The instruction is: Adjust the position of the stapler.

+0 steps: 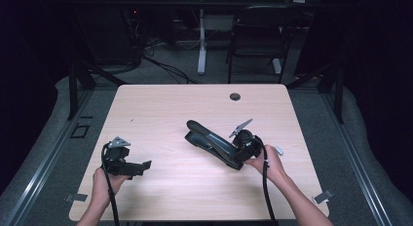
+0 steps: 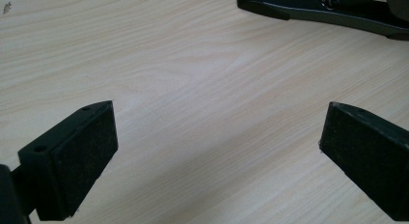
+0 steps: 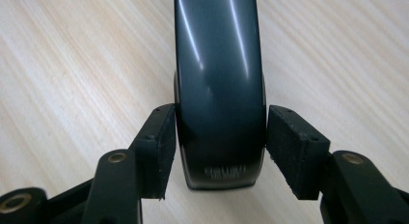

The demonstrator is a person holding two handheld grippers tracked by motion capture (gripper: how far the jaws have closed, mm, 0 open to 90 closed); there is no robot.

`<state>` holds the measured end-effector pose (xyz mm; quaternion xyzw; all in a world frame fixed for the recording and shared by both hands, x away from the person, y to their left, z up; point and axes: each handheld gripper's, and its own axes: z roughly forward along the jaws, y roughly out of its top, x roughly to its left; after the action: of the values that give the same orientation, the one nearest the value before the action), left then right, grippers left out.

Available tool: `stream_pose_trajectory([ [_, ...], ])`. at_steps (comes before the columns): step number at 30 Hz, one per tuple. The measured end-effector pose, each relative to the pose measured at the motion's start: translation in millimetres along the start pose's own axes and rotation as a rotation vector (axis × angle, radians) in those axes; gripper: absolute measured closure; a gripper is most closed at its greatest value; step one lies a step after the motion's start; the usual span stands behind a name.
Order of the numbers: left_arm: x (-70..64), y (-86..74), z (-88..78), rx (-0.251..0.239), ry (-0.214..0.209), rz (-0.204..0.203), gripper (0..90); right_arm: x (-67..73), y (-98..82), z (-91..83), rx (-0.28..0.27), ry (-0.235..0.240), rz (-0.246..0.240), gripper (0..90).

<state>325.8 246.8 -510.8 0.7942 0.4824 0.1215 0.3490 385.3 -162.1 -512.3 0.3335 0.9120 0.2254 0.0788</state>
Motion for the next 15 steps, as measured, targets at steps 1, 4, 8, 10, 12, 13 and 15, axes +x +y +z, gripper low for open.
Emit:
stream_pose_trajectory([
  [1, 0.1, 0.2, -0.2, 0.002, 0.000, 0.002, 0.1, -0.5, -2.4, -0.2, 0.009, 0.002, 0.002, 44.7],
  [4, -0.1, 0.6, -0.5, 0.004, -0.001, 0.002, 0.1, -1.8, -6.8, 1.9, 0.039, 0.004, -0.008, 45.4],
  [8, -1.3, 0.6, -0.2, 0.004, -0.001, -0.001, 0.1, 0.7, -6.5, 3.3, 0.040, -0.009, -0.015, 45.7],
  [10, -1.5, 0.6, -0.3, 0.002, 0.001, -0.002, 0.1, 0.5, -6.9, 3.2, 0.038, -0.006, -0.010, 45.7],
  [12, -1.8, 0.4, -0.7, -0.001, 0.004, -0.003, 0.1, 0.3, -7.2, 2.7, 0.038, -0.003, -0.008, 45.8],
  [13, -1.8, 0.4, -0.7, -0.001, 0.005, -0.003, 0.1, 0.1, -7.4, 2.2, 0.041, 0.006, -0.007, 45.9],
  [15, -1.5, 0.6, -1.1, 0.002, 0.004, -0.004, 0.1, 0.5, -8.5, 2.0, 0.029, 0.028, 0.008, 46.1],
])
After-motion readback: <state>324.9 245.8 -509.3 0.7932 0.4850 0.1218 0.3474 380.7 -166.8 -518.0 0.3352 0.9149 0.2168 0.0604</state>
